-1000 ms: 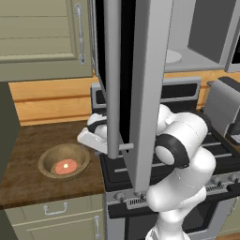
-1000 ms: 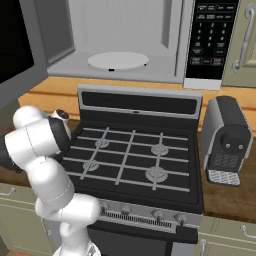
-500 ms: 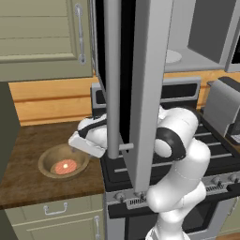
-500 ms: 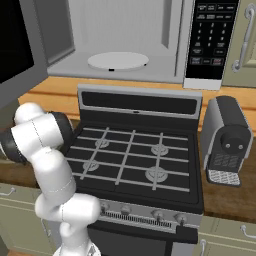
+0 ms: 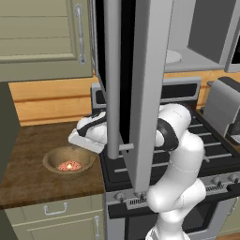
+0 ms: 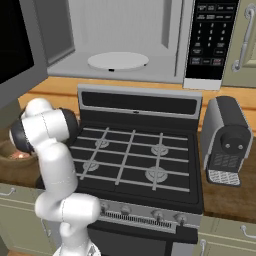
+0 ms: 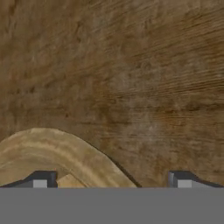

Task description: Open the microwave, place the bowl with waffle inside the microwave, then close the microwave door and turn it on.

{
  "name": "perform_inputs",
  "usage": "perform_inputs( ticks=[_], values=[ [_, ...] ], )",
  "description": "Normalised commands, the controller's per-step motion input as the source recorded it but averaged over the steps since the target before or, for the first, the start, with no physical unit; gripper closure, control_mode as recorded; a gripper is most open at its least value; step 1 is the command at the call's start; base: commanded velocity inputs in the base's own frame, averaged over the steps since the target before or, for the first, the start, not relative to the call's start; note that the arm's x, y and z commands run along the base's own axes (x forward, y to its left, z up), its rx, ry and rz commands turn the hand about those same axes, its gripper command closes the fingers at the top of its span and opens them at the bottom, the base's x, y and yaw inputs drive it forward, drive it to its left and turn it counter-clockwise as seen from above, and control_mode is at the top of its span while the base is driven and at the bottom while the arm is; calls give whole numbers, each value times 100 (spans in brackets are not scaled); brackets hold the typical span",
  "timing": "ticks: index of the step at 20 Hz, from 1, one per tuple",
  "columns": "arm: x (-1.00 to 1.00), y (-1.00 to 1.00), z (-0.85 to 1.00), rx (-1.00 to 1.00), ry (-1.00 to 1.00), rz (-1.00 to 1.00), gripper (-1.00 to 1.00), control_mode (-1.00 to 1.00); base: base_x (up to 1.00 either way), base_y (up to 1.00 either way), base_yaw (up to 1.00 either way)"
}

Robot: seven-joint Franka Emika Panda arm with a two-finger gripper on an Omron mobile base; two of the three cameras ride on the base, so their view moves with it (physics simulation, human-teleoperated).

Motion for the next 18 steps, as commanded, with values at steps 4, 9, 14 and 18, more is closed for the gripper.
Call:
perform_inputs(
  ticks=[4,9,14,18],
  values=[
    [-1,3,-51,-7,1,0,-100,-100,0,0,0],
    [-47,0,-44,-4,0,0,-100,-100,0,0,0],
    [-92,-2,-25,0,-5,1,100,-100,0,0,0],
    [-67,-18,-29,0,-1,0,100,-100,0,0,0]
  ],
)
